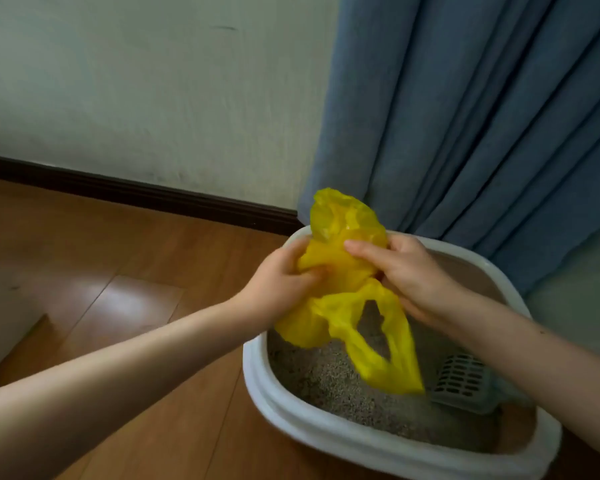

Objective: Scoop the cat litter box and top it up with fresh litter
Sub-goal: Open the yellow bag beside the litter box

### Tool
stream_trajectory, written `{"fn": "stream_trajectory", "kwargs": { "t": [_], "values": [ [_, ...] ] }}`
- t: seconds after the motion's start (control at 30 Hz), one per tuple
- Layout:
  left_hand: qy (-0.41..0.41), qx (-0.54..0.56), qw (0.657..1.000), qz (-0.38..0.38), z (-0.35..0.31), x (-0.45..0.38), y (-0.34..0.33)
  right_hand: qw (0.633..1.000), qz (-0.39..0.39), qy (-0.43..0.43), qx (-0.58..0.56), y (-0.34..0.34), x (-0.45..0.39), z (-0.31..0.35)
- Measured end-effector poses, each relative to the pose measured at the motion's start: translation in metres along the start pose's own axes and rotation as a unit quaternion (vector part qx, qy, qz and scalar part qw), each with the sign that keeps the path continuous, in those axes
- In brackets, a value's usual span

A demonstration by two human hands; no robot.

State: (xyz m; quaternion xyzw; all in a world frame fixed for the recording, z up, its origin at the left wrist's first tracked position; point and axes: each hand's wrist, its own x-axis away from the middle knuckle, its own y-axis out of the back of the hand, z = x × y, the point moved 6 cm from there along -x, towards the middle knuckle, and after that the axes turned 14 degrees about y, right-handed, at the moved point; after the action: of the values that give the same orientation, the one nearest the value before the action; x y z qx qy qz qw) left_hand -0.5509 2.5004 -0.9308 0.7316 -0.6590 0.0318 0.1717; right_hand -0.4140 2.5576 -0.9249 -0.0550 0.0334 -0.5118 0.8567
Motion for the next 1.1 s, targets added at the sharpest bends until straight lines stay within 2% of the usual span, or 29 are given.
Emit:
{"fn": "stream_trajectory", "kwargs": {
  "t": [0.1, 0.2, 0.23, 0.3, 0.33, 0.37, 0.4, 0.43, 0.47, 0.5, 0.53, 0.57, 0.6, 0.77, 0.9, 0.97, 1.03, 1.07, 1.1],
  "values": [
    [0.044, 0.059, 0.997, -0.032, 0.012, -0.004, 0.037, 0.999, 0.046, -0.008, -0.007, -0.003, -0.006, 0.002],
    [0.079, 0.091, 0.992, -0.036, 0.019, 0.004, 0.060, 0.999, 0.032, 0.018, -0.023, -0.001, -0.010, 0.009],
    [0.097, 0.103, 0.988, -0.067, 0.015, 0.008, 0.060, 0.998, 0.033, 0.050, -0.003, -0.003, -0.010, 0.014],
    [0.123, 0.252, 0.952, -0.124, 0.024, 0.005, 0.067, 0.983, 0.067, 0.128, 0.112, -0.011, -0.005, 0.023],
    [0.100, 0.316, 0.922, -0.200, 0.011, -0.003, 0.067, 0.963, 0.105, 0.158, 0.192, -0.019, -0.002, 0.024],
    [0.107, 0.296, 0.896, -0.313, -0.003, -0.003, 0.056, 0.939, 0.138, 0.170, 0.263, -0.027, 0.002, 0.021],
    [0.125, 0.229, 0.861, -0.436, -0.003, 0.003, 0.053, 0.923, 0.154, 0.173, 0.308, -0.032, 0.004, 0.018],
    [0.139, 0.209, 0.857, -0.449, 0.004, 0.011, 0.054, 0.920, 0.154, 0.169, 0.319, -0.034, 0.005, 0.014],
    [0.177, 0.239, 0.895, -0.332, 0.016, 0.017, 0.053, 0.931, 0.144, 0.157, 0.298, -0.034, 0.005, 0.012],
    [0.215, 0.244, 0.933, -0.152, 0.017, 0.024, 0.040, 0.947, 0.133, 0.143, 0.254, -0.034, 0.005, 0.011],
    [0.212, 0.235, 0.949, 0.001, 0.011, 0.027, 0.026, 0.958, 0.123, 0.137, 0.218, -0.033, 0.006, 0.012],
    [0.209, 0.193, 0.958, 0.027, 0.013, 0.022, 0.028, 0.961, 0.113, 0.146, 0.207, -0.031, 0.006, 0.016],
    [0.190, 0.195, 0.960, 0.058, 0.013, 0.019, 0.034, 0.958, 0.104, 0.161, 0.213, -0.027, 0.007, 0.021],
    [0.204, 0.240, 0.949, 0.029, 0.014, 0.001, 0.051, 0.936, 0.070, 0.206, 0.278, -0.008, 0.006, 0.046],
    [0.235, 0.252, 0.939, 0.026, 0.022, -0.004, 0.067, 0.976, 0.066, 0.120, 0.170, 0.002, 0.002, 0.054],
    [0.234, 0.267, 0.933, -0.058, 0.026, -0.008, 0.081, 0.978, 0.019, 0.100, 0.184, 0.009, -0.004, 0.052],
    [0.154, 0.190, 0.949, -0.197, 0.014, -0.003, 0.099, 0.974, -0.030, 0.101, 0.201, 0.011, -0.007, 0.051],
    [0.104, 0.162, 0.959, -0.207, 0.002, 0.000, 0.095, 0.977, -0.056, 0.099, 0.183, 0.011, -0.007, 0.051],
    [0.077, 0.159, 0.971, -0.162, -0.009, 0.003, 0.083, 0.981, -0.080, 0.096, 0.150, 0.011, -0.008, 0.051]
  ]
}}
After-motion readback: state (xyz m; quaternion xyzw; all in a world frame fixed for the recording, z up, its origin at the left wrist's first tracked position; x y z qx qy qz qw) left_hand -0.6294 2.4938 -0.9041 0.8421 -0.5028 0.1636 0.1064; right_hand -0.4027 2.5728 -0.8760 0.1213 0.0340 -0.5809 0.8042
